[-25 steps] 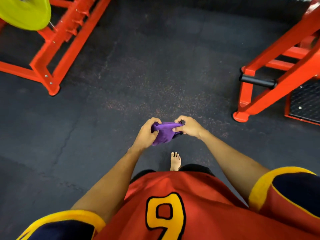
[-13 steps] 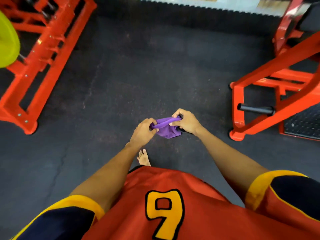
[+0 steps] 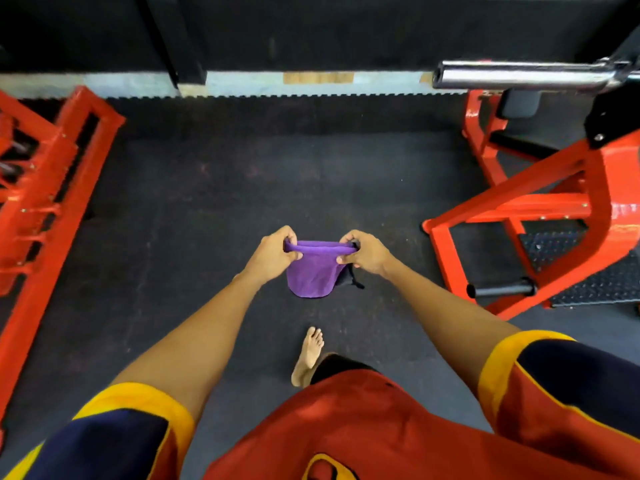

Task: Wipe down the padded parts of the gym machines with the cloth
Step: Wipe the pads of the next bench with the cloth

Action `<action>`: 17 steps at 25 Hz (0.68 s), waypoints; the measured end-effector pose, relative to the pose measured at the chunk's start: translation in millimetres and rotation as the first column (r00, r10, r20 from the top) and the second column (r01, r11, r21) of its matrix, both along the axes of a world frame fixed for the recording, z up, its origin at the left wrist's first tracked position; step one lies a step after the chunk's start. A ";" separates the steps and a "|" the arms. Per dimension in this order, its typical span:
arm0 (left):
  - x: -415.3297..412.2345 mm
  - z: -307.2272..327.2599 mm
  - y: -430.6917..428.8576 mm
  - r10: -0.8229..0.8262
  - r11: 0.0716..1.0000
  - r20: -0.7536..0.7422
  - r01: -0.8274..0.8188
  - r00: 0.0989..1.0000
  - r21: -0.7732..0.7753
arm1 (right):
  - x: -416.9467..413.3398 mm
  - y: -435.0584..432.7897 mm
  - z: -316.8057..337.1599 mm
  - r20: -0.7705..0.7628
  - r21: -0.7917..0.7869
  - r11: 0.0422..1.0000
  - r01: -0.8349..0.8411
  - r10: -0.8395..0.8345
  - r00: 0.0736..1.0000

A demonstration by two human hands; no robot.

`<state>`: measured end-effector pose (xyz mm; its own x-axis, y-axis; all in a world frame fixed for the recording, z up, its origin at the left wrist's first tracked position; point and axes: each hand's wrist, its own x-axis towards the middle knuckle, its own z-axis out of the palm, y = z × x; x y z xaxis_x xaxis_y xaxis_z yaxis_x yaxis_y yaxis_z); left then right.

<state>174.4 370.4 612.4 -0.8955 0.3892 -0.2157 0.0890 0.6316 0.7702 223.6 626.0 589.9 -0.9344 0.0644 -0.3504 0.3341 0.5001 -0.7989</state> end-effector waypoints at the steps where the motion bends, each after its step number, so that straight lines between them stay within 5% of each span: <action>1: -27.1 3.3 8.0 -0.018 1.000 -0.006 0.018 1.000 0.014 | -23.5 6.2 1.0 -0.006 -0.015 0.999 0.029 -0.029 1.000; 11: -269.7 46.7 95.7 -0.077 0.997 -0.075 0.077 0.994 -0.009 | -227.9 63.7 61.1 -0.151 -0.004 0.945 0.326 -0.322 0.935; 17: -413.2 87.5 163.6 -0.210 0.978 -0.143 0.210 0.967 -0.017 | -356.0 112.3 86.0 -0.221 -0.014 0.813 0.581 -0.570 0.792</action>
